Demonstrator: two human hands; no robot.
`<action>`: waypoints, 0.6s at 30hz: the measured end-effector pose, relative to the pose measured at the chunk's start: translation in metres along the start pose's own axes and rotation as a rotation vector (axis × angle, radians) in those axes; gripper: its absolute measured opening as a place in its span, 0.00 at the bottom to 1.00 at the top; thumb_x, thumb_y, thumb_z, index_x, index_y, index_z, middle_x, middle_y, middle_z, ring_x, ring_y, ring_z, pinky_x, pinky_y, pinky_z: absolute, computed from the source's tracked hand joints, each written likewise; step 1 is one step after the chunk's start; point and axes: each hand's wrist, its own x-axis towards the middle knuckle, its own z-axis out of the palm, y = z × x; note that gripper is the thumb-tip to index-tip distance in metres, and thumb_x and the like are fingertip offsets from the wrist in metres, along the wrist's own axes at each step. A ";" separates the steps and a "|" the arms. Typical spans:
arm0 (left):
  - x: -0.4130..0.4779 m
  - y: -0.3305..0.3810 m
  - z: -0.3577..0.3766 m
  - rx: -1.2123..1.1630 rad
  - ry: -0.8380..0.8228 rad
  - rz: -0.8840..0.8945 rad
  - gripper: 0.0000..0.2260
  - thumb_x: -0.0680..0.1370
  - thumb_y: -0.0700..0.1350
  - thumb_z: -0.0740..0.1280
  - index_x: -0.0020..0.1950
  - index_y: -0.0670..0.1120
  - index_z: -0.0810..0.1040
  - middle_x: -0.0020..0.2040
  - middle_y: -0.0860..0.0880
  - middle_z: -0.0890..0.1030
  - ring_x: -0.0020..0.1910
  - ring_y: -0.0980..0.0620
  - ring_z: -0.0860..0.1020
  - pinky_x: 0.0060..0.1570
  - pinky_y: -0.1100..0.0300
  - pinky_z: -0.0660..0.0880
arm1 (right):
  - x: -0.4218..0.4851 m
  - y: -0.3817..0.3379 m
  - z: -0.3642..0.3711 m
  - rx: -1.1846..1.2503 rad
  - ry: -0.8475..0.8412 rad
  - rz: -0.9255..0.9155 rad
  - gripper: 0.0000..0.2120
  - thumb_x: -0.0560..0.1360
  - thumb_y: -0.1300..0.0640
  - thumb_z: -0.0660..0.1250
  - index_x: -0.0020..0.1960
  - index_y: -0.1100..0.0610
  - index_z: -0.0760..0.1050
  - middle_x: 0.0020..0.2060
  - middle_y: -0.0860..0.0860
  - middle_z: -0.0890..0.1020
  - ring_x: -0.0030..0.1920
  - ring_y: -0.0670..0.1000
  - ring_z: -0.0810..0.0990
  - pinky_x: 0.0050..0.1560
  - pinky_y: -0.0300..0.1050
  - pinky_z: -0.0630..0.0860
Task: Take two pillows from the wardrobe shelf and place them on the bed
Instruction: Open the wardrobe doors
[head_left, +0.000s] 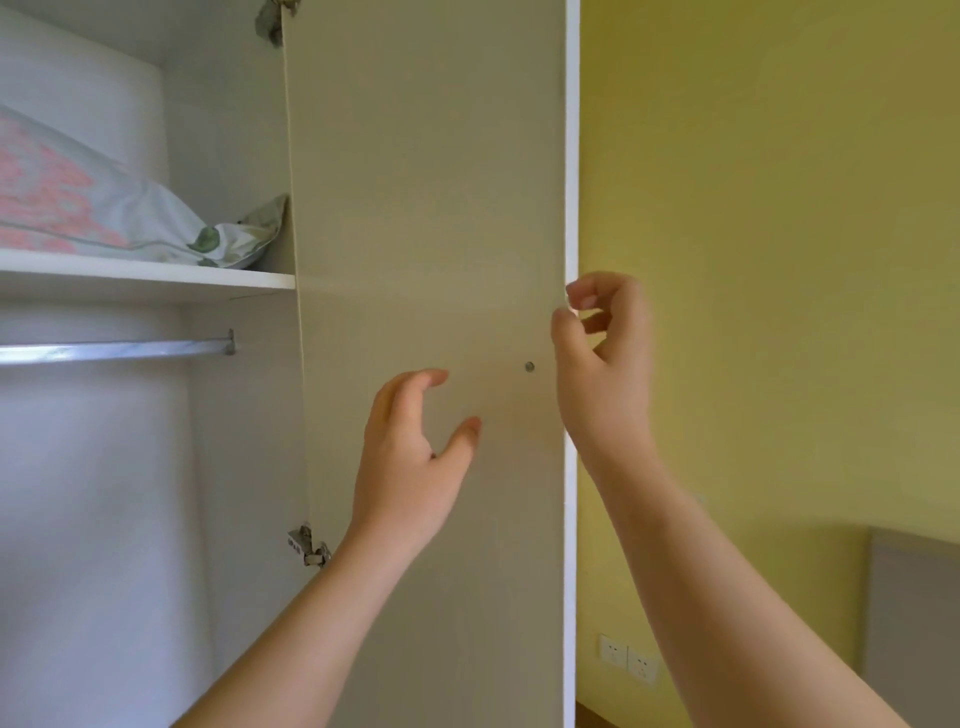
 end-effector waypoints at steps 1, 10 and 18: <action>0.003 0.000 -0.011 0.008 0.023 0.018 0.16 0.74 0.44 0.68 0.60 0.51 0.72 0.57 0.57 0.68 0.59 0.58 0.70 0.56 0.64 0.65 | -0.002 -0.009 0.006 0.010 -0.030 -0.035 0.13 0.73 0.60 0.59 0.41 0.41 0.66 0.42 0.39 0.71 0.46 0.48 0.72 0.46 0.41 0.70; 0.000 -0.034 -0.152 0.160 0.157 -0.089 0.11 0.74 0.42 0.62 0.38 0.60 0.73 0.44 0.55 0.78 0.47 0.50 0.78 0.49 0.55 0.73 | -0.055 -0.052 0.122 0.063 -0.311 0.131 0.07 0.74 0.62 0.61 0.40 0.52 0.69 0.35 0.43 0.72 0.41 0.47 0.71 0.43 0.40 0.67; -0.016 -0.072 -0.288 0.713 0.375 0.011 0.07 0.75 0.41 0.61 0.47 0.48 0.78 0.48 0.52 0.77 0.42 0.48 0.76 0.39 0.59 0.66 | -0.127 -0.092 0.234 0.207 -0.528 0.200 0.08 0.74 0.62 0.62 0.39 0.51 0.67 0.33 0.43 0.71 0.33 0.46 0.69 0.37 0.38 0.67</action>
